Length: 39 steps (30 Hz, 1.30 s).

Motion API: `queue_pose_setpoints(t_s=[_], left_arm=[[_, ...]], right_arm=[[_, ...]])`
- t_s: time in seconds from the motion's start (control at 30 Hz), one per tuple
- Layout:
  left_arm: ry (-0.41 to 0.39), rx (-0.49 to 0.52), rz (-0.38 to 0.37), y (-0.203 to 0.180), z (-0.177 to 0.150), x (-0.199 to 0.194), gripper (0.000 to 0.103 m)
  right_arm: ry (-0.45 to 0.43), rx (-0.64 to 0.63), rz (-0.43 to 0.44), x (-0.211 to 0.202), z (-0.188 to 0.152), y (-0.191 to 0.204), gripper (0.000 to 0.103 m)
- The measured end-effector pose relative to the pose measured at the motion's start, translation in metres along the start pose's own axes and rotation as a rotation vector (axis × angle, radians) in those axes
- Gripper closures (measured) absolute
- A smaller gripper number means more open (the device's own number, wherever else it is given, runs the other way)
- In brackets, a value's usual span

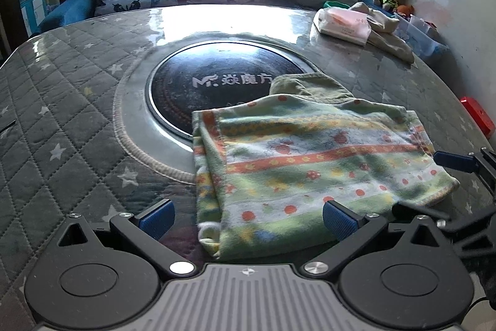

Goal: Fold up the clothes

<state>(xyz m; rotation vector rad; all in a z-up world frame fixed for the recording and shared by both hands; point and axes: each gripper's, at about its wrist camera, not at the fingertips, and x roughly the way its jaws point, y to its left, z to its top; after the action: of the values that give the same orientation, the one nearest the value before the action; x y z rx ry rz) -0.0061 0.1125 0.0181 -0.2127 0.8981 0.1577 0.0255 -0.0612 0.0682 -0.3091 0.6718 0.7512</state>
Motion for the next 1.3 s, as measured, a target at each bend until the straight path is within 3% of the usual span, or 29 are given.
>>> queue_pose_setpoints(t_s=[0.13,0.33,0.6,0.7,0.73,0.8,1.0,1.3], left_arm=[[-0.018,-0.049,0.028,0.017,0.003,-0.006,0.0],[-0.03,-0.163,0.044,0.05,0.009,-0.009,0.0],[-0.016,-0.276,0.009,0.077,0.01,-0.006,0.0],[-0.006,-0.306,-0.005,0.083,0.01,-0.003,0.0],[-0.003,-0.314,-0.01,0.084,0.01,-0.002,0.0],[0.003,-0.332,-0.025,0.087,0.011,0.0,0.0],[0.026,-0.391,-0.071,0.09,0.015,0.006,0.0],[0.074,-0.569,-0.223,0.093,0.018,0.018,0.0]], right_arm=[[-0.002,-0.119,0.049,0.003,0.004,0.027,0.001],[0.002,-0.285,0.117,0.015,0.011,0.071,0.011],[0.016,-0.486,0.2,0.032,0.018,0.127,0.037],[0.027,-0.544,0.196,0.041,0.018,0.141,0.051],[0.027,-0.551,0.192,0.042,0.018,0.144,0.051],[0.027,-0.558,0.186,0.045,0.019,0.147,0.064],[0.026,-0.487,0.216,0.044,0.027,0.139,0.085],[-0.04,-0.252,0.281,0.022,0.054,0.095,0.091]])
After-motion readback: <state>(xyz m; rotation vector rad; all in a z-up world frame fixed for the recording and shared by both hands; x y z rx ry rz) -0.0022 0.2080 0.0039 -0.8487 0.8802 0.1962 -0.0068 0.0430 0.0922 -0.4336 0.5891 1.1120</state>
